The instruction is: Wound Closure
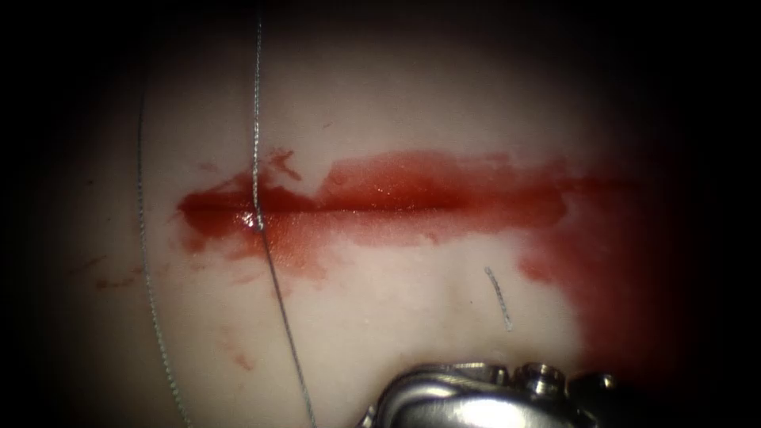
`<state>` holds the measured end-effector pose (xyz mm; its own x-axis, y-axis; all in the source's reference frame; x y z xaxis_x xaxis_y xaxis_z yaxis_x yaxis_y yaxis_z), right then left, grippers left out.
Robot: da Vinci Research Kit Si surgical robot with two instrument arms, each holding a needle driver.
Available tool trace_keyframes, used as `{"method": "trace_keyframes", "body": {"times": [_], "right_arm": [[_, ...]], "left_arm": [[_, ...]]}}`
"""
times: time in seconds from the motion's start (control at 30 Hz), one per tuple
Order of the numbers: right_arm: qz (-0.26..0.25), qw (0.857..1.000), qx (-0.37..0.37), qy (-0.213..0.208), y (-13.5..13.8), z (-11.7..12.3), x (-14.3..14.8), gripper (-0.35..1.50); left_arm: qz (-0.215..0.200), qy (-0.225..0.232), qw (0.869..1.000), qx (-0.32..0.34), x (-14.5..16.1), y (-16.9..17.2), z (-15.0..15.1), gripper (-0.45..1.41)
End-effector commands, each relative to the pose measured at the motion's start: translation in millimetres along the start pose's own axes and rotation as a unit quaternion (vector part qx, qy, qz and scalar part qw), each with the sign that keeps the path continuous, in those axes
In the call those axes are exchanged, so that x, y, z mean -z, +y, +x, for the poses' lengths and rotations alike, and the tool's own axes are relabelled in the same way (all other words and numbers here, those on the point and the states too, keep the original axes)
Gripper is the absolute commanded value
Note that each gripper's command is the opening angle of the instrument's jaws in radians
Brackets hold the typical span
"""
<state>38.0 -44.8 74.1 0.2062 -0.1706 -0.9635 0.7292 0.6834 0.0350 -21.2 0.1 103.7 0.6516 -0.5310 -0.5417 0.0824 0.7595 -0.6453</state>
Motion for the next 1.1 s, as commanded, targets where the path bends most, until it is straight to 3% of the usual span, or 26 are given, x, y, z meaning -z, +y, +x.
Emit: {"method": "trace_keyframes", "body": {"times": [0.03, 1.1], "right_arm": [[0.005, 1.0, 0.003, -0.004, 1.0, -0.1, -0.1, -0.35], [0.033, 0.999, 0.015, -0.017, -0.4, -0.4, -1.8, -0.35]], "left_arm": [[0.005, 0.0, 1.0, 0.005, 0.2, 1.6, -0.8, -0.45], [0.095, 0.02, 0.995, 0.008, 0.3, 1.5, -1.3, -0.45]]}}
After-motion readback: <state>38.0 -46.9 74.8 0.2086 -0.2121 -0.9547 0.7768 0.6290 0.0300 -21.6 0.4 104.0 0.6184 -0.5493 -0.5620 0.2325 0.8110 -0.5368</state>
